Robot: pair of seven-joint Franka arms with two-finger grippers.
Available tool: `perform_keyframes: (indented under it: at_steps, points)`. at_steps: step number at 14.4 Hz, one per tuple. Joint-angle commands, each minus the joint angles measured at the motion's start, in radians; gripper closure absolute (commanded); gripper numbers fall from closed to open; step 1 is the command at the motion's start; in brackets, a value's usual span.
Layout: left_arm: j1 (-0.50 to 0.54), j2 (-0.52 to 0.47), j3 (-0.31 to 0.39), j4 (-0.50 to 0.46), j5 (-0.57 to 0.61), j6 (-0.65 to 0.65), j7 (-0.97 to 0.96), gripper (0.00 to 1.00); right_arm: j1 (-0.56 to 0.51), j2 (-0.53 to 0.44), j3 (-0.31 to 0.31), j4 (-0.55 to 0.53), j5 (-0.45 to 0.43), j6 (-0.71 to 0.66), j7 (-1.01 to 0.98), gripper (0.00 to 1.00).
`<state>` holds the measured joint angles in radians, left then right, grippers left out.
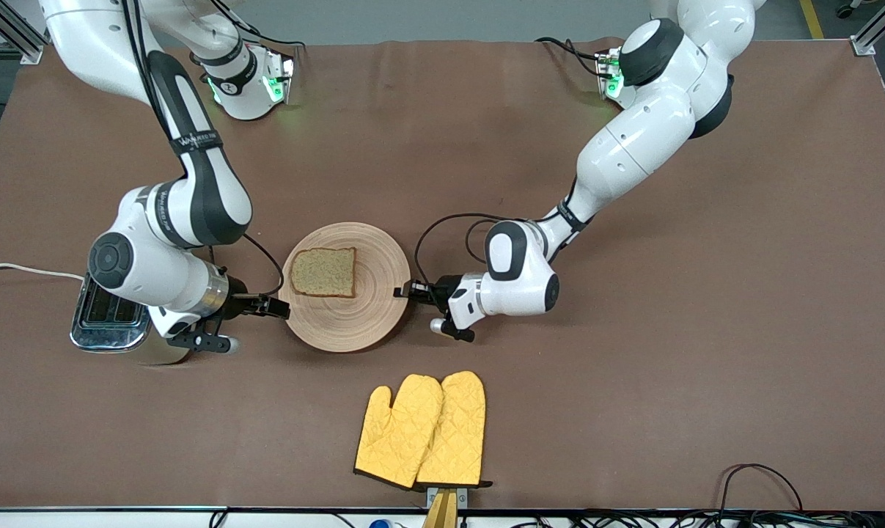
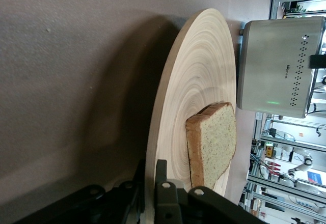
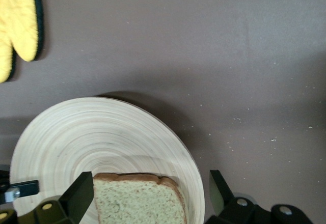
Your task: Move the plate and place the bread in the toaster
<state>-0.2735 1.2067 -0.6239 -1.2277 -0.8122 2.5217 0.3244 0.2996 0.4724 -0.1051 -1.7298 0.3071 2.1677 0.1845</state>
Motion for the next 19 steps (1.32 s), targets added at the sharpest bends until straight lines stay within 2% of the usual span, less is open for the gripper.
perform_keyframes:
  at_steps: [1,2,4,6,7,12,16,18,19]
  points:
    - [-0.004,0.02,0.001,0.031,-0.022,0.009,-0.011,0.75,-0.005,-0.005,0.005,-0.053,0.017,0.044,0.009,0.0]
    - [-0.003,0.016,0.001,0.027,-0.027,0.009,-0.025,0.01,0.007,0.006,0.005,-0.06,0.017,0.046,0.009,0.0]
    - [0.002,0.004,0.001,0.025,-0.038,0.009,-0.073,0.0,0.013,0.015,0.005,-0.074,0.017,0.021,0.009,0.01]
    - [0.031,-0.021,0.015,0.025,-0.03,-0.032,-0.091,0.0,0.013,0.015,0.005,-0.112,0.017,0.012,0.009,0.09]
    - [0.049,-0.039,0.036,0.027,-0.025,-0.097,-0.1,0.0,0.015,0.014,0.007,-0.132,0.017,0.012,0.012,0.13]
    - [0.128,-0.196,0.303,0.046,0.024,-0.527,-0.125,0.0,0.085,0.009,0.005,-0.142,0.015,-0.054,0.124,0.34]
    - [0.198,-0.295,0.443,0.069,0.157,-0.759,-0.126,0.0,0.087,0.009,0.002,-0.142,0.0,-0.078,0.116,0.37]
    - [0.195,-0.36,0.504,0.071,0.296,-0.79,-0.133,0.0,0.095,0.011,0.002,-0.142,-0.072,-0.078,0.116,0.37]
    - [0.195,-0.392,0.51,0.071,0.385,-0.793,-0.127,0.0,0.099,0.011,0.004,-0.142,-0.129,-0.08,0.118,0.37]
